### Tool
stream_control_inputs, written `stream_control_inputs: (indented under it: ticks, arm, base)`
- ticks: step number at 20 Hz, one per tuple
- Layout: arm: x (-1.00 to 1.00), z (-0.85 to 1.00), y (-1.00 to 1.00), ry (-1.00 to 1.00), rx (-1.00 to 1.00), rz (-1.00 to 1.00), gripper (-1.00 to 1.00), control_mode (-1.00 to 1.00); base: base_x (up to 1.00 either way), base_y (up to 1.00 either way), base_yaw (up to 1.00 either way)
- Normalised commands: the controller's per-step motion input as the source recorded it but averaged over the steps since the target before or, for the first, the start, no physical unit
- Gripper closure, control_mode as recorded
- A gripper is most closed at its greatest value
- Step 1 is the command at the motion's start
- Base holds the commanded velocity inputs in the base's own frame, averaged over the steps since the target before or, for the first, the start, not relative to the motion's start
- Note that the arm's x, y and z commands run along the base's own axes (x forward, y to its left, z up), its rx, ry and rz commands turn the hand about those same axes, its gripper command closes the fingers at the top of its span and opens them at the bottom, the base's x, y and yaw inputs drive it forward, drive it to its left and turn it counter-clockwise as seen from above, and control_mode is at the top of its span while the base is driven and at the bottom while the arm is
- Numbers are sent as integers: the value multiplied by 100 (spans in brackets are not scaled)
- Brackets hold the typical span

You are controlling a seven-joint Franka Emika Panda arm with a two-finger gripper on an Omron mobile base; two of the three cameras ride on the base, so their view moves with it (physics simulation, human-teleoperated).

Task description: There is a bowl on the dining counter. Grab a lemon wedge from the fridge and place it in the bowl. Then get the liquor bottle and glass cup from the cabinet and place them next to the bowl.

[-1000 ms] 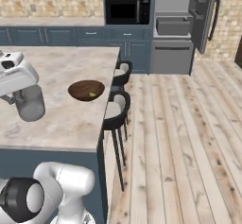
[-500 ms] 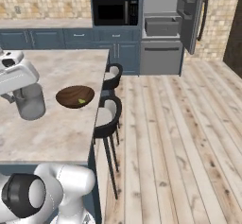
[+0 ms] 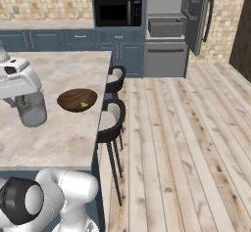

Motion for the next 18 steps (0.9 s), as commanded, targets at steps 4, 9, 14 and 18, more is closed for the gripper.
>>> stream_control_inputs:
  ticks: [4, 9, 14, 18]
  arm:
    - [93, -20, 4, 3, 4, -4, 100, -100]
    - [96, -33, 23, 2, 1, 0, 100, -100]
    - [84, -48, 42, 0, 0, 0, 100, -100]
    - [60, -63, 28, 0, 0, 0, 100, -100]
  base:
    - [0, 0, 0]
    - [0, 0, 0]
    - [0, 0, 0]
    - [0, 0, 0]
